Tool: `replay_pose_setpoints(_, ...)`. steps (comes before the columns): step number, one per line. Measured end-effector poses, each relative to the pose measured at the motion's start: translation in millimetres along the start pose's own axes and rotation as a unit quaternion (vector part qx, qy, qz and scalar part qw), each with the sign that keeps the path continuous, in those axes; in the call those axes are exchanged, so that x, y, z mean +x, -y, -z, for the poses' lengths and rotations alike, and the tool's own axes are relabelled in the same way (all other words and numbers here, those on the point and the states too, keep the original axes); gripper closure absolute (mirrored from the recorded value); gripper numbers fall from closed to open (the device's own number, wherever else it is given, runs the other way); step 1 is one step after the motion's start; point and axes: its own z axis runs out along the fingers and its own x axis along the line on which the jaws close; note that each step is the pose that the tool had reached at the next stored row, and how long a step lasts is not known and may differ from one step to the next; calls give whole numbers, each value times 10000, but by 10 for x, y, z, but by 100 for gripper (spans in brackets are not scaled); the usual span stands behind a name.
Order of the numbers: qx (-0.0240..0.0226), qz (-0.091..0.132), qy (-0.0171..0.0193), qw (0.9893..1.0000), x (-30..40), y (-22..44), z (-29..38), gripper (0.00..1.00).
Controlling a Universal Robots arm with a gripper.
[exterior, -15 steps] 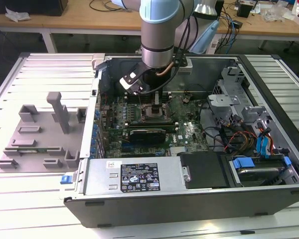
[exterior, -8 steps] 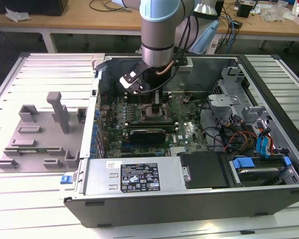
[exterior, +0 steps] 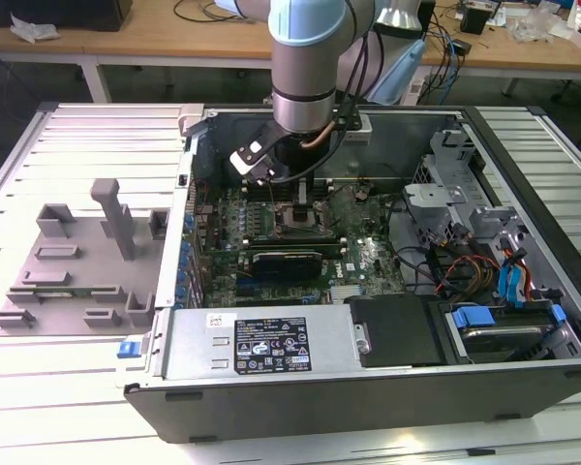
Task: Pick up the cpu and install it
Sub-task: 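Place the cpu into insertion slot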
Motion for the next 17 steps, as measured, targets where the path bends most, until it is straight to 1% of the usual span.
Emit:
replay_pose_setpoints(2, 1, -2, -17, 10000, 0, 1, -3, 89)
replay_pose_setpoints(4, 2, -8, -31, 10000, 18, 2, -7, 89)
replay_pose_setpoints(9, 1, -19, -34, 10000, 23, 2, -8, 89)
replay_pose_setpoints(11, -3, -19, -43, 10000, 26, 0, 7, 89)
replay_pose_setpoints(12, 1, -19, -34, 10000, 22, 0, 30, 89)
replay_pose_setpoints(16, 1, -19, -34, 10000, 21, -2, 84, 89)
replay_pose_setpoints(17, 1, -19, -34, 10000, 20, -4, 120, 89)
